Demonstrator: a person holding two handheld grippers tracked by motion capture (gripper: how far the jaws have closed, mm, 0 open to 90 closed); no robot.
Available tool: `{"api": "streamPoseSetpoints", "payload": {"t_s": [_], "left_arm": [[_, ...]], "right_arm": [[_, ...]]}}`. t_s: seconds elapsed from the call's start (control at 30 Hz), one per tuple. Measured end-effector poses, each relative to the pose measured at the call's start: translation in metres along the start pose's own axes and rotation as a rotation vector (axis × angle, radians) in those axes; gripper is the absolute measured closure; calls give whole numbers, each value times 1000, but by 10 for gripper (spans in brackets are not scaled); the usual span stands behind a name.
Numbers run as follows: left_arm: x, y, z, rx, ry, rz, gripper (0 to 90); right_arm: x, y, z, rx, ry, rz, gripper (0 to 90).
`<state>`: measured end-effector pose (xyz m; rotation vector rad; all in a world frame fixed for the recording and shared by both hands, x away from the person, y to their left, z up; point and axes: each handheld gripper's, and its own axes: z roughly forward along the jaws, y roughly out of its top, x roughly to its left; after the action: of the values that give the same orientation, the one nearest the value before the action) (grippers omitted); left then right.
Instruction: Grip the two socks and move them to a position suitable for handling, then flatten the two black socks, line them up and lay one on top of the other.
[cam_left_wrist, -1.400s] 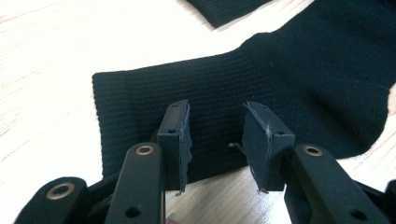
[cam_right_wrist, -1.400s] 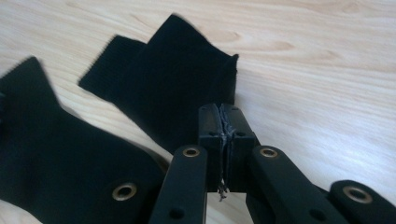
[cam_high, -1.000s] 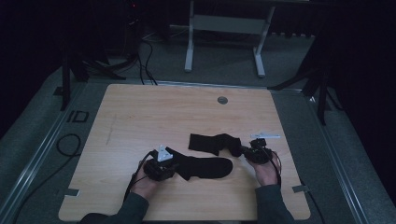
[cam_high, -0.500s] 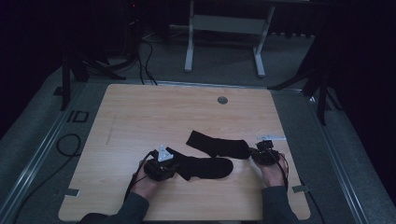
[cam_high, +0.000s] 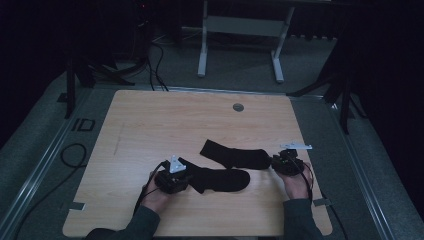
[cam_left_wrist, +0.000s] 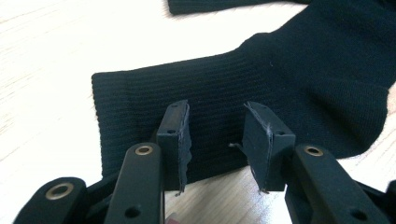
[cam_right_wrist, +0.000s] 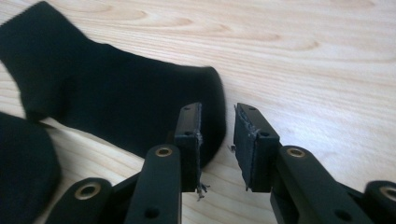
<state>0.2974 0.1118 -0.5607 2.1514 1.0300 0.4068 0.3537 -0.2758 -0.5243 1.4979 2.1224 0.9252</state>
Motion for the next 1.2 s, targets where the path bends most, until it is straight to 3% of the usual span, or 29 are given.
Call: {"api": "streamPoseSetpoints", "payload": {"t_s": [0.37,0.57,0.7,1.2], "left_arm": [[0,0,1,-5,-4,0,616],[0,0,1,-5,-6,1,616],[0,0,1,-6,-6,1,616],[0,0,1,-8,-5,1,615]], "right_arm": [[24,13,-1,-22,49,-92,673],[41,24,-1,-38,103,-170,666],[47,25,3,-30,146,-196,666],[73,40,19,15,197,-347,661]]}}
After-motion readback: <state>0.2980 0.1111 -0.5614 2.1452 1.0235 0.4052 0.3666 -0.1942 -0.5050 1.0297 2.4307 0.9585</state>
